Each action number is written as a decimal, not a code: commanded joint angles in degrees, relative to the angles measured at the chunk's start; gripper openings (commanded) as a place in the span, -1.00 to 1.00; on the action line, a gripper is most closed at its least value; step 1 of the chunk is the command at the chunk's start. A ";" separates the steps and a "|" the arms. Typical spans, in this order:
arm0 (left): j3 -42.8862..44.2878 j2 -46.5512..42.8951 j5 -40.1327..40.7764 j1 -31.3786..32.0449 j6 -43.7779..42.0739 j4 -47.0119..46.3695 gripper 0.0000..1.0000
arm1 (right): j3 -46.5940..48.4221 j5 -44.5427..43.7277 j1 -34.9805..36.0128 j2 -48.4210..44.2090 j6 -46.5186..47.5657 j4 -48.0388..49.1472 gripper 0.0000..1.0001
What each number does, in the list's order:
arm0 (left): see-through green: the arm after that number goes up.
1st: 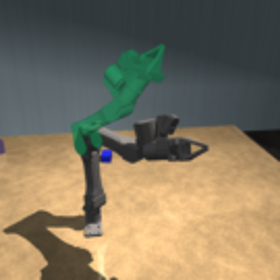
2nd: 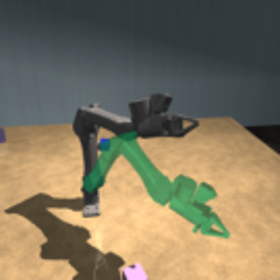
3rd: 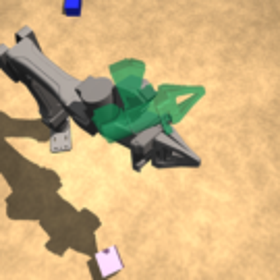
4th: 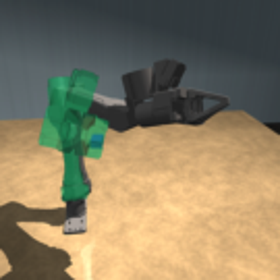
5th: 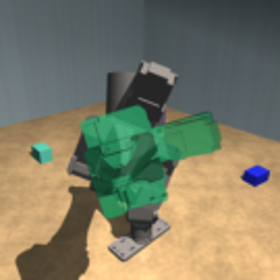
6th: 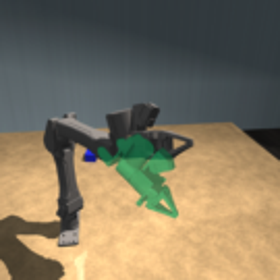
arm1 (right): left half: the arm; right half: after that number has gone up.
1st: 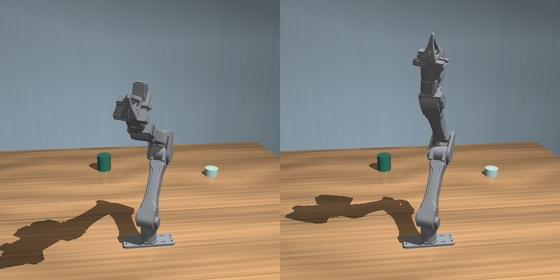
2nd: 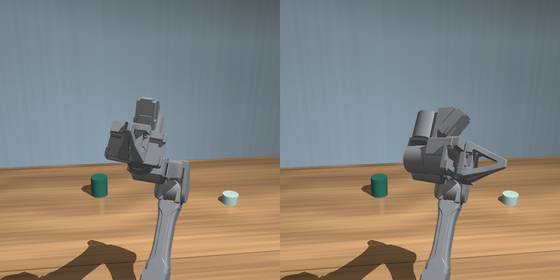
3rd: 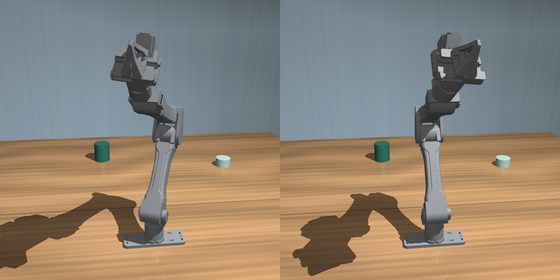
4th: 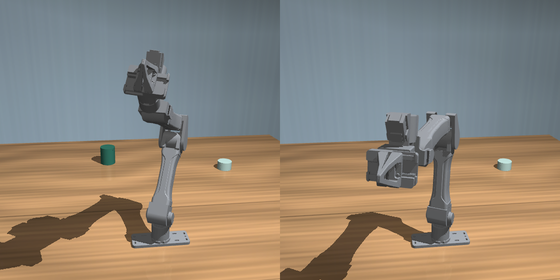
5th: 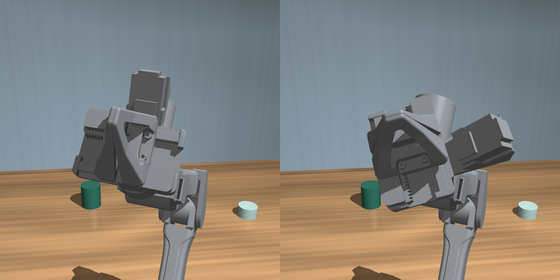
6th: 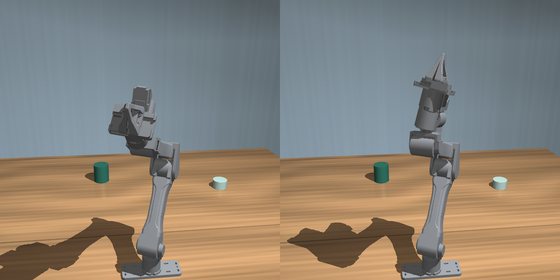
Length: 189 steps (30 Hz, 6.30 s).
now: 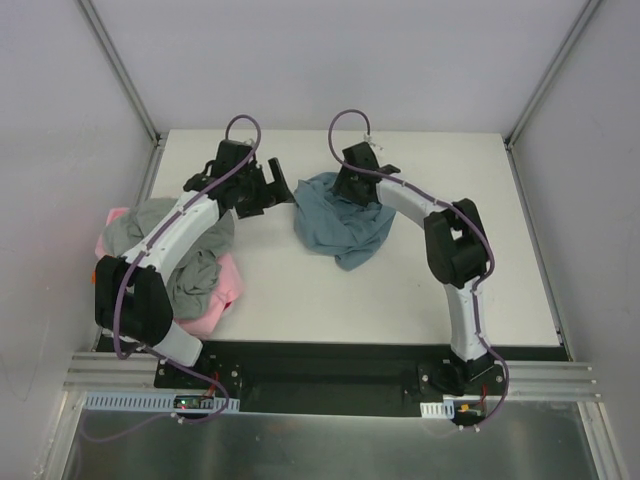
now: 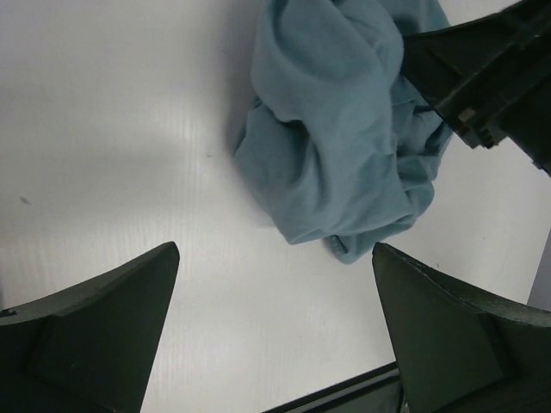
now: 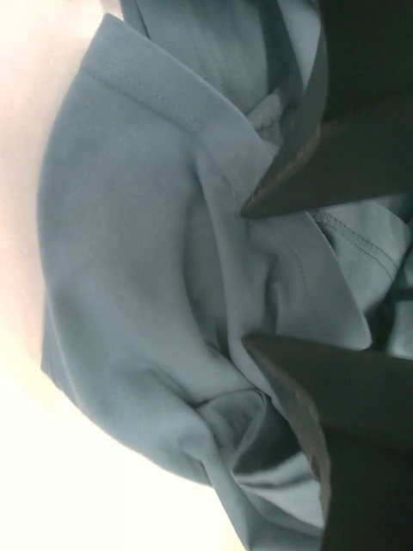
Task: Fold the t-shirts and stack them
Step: Flatten out the tshirt
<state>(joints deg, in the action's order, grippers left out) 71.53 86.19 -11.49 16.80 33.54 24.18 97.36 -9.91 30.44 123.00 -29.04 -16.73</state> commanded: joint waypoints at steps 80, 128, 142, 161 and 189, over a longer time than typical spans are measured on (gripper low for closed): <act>16.43 14.60 -5.02 8.95 -7.52 -7.75 -0.79 | -18.79 -23.83 -6.43 -48.30 21.57 -27.83 -0.99; -10.36 17.25 27.30 29.70 29.13 -8.80 -0.43 | -34.92 6.22 -11.81 -51.19 14.72 -24.76 0.94; -19.58 4.07 28.98 27.41 25.00 -7.31 -1.00 | -37.78 3.68 0.76 -32.83 9.35 -9.73 0.37; -21.87 -1.02 28.10 22.32 20.43 -5.55 -1.00 | -33.11 -11.62 6.39 -23.51 7.76 -19.21 0.16; 20.73 -14.22 28.79 10.37 -16.03 3.85 -1.00 | 22.74 -9.43 -4.83 -44.08 31.49 -30.48 -0.99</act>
<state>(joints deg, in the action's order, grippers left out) 79.55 74.65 13.98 28.69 29.41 27.29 105.78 -17.96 30.35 81.30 -5.87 -45.50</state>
